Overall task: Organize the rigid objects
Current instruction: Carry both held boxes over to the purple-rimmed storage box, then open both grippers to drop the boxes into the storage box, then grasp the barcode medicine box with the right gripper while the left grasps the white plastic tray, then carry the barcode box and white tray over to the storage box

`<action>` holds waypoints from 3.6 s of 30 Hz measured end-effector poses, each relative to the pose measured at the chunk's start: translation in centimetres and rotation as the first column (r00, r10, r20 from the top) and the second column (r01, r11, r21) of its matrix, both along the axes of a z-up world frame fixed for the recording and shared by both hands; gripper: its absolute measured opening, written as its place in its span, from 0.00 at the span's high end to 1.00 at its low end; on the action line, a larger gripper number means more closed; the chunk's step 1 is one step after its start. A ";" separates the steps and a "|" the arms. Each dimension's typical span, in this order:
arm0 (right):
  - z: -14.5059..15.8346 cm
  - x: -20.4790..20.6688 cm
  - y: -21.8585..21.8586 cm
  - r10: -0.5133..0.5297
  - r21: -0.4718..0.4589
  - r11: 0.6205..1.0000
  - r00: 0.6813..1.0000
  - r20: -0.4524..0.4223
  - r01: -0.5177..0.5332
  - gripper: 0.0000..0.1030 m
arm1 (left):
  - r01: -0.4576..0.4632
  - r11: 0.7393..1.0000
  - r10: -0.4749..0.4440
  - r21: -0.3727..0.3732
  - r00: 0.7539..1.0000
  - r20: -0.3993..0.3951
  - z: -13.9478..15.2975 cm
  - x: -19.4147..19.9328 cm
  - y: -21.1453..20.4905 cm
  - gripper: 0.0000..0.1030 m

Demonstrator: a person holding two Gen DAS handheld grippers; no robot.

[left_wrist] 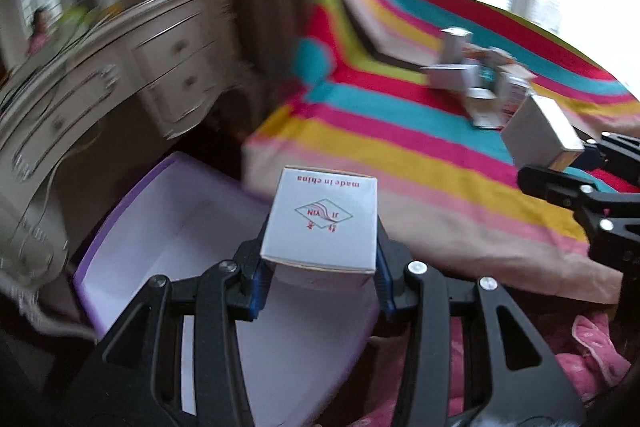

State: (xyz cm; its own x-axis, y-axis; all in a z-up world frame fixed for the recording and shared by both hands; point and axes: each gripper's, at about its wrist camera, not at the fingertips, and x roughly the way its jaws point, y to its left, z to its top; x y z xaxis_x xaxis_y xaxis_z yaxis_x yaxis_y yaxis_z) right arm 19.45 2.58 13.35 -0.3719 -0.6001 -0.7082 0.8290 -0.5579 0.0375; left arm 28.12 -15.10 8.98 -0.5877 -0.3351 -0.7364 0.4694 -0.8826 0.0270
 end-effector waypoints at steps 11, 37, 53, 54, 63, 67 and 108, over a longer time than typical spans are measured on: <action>-0.7 4.9 -10.5 0.256 0.078 0.963 0.967 0.015 -0.256 0.57 | -0.276 0.959 0.277 0.071 0.961 -0.010 -2.2 7.5 -7.2 0.54; -5.1 -0.4 -5.7 0.046 0.015 0.999 0.993 0.109 -0.048 0.35 | -0.167 0.985 0.168 0.033 0.985 -0.042 -2.0 2.2 -5.1 0.10; -7.5 -21.2 11.0 -0.522 -0.066 0.831 0.815 0.250 0.553 0.35 | 0.148 0.953 -0.156 0.265 0.988 0.007 -7.1 -21.1 9.0 0.10; -7.5 -22.0 10.7 -0.517 -0.076 0.831 0.815 0.261 0.551 0.35 | 0.144 0.957 -0.154 0.252 0.988 0.022 -7.6 -21.0 9.4 0.10; -9.8 -26.3 9.8 -0.566 -0.112 0.786 0.780 0.268 0.608 0.58 | 0.136 0.975 -0.148 0.178 0.988 0.054 -7.8 -22.3 9.8 0.10; -8.6 -24.9 13.8 -0.574 -0.133 0.775 0.776 0.261 0.618 0.58 | 0.136 0.968 -0.144 0.209 0.989 0.023 -7.7 -25.5 10.5 0.10; -7.7 -16.7 21.1 -0.563 0.081 0.826 0.812 0.152 0.558 0.59 | 0.275 0.928 -0.265 0.250 0.961 -0.076 -6.7 -24.0 13.8 0.60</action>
